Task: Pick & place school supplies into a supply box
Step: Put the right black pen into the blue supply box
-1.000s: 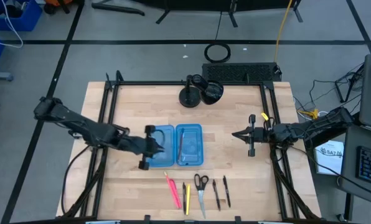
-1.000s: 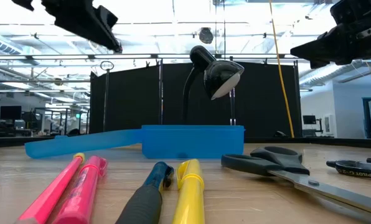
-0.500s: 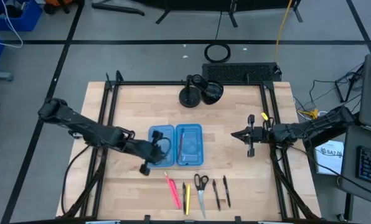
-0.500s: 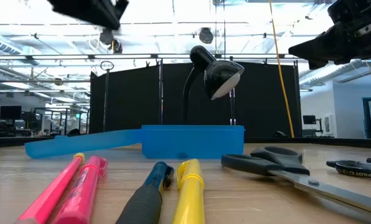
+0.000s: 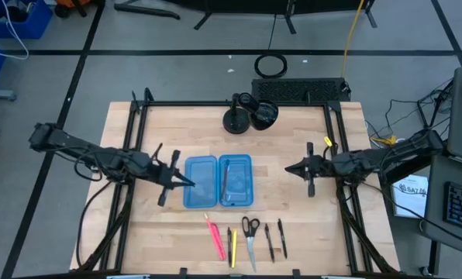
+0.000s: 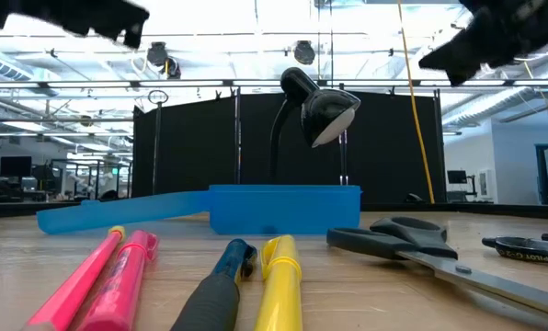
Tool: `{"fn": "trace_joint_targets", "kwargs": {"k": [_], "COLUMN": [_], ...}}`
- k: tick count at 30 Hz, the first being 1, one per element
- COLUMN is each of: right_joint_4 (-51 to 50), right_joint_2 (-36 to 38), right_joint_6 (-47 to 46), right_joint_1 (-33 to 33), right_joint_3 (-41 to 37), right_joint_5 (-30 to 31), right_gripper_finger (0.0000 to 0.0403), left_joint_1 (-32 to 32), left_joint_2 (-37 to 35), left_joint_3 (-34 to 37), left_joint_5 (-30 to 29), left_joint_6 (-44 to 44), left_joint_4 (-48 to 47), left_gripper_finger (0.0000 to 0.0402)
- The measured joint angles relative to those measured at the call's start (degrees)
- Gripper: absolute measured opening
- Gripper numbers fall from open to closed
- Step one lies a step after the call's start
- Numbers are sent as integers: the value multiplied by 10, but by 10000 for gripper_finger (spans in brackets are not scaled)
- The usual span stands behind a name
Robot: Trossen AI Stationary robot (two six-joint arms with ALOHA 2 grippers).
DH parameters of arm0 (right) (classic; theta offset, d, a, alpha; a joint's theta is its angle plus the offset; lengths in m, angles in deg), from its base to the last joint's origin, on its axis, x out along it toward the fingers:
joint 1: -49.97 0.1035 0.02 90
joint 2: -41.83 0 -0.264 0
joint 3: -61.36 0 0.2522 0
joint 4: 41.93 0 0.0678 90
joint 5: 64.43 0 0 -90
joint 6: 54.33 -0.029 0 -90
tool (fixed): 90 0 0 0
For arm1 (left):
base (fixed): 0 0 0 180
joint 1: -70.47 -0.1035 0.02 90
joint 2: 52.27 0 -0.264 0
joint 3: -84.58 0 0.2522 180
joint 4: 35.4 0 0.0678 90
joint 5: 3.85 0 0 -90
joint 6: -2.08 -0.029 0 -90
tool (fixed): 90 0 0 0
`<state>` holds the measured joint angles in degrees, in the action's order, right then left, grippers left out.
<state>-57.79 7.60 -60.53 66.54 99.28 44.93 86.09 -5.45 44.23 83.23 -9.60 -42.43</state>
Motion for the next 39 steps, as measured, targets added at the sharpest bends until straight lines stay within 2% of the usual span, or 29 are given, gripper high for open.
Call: {"fn": "trace_joint_targets", "kwargs": {"k": [2, 6, 12, 15, 20, 26, 29, 34, 39], "right_joint_4": [-77, -245, -507, -587, -617, -618, -619, -592, -532], "right_joint_2": [-40, -145, -344, -435, -547, -619, -644, -667, -668], "right_joint_6": [-24, -106, -330, -461, -675, -914, -995, -998, -1033], "right_joint_1": [13, 52, 148, 194, 271, 331, 339, 331, 310], "right_joint_3": [65, 202, 402, 488, 587, 610, 599, 586, 548], "right_joint_5": [2, 2, -3, -32, -77, -75, -76, -74, -64], "right_gripper_finger": [0, 0, 0, 0, 0, 0, 0, 0, 0], "left_joint_1": [-11, -29, -37, -37, -36, -34, -34, -34, -34], "left_joint_2": [-18, -36, -38, -38, -29, -14, -14, -14, -14], "left_joint_3": [40, 84, 110, 110, 110, 111, 111, 111, 111], "left_joint_5": [-5, -56, -179, -216, -209, -206, -206, -207, -210], "left_joint_6": [10, 52, 121, 150, 178, 180, 180, 172, 148], "left_joint_4": [26, 58, 86, 82, 80, 83, 79, 43, 7], "left_gripper_finger": [3, 10, 3, 12, 26, 21, 11, 5, 26]}}
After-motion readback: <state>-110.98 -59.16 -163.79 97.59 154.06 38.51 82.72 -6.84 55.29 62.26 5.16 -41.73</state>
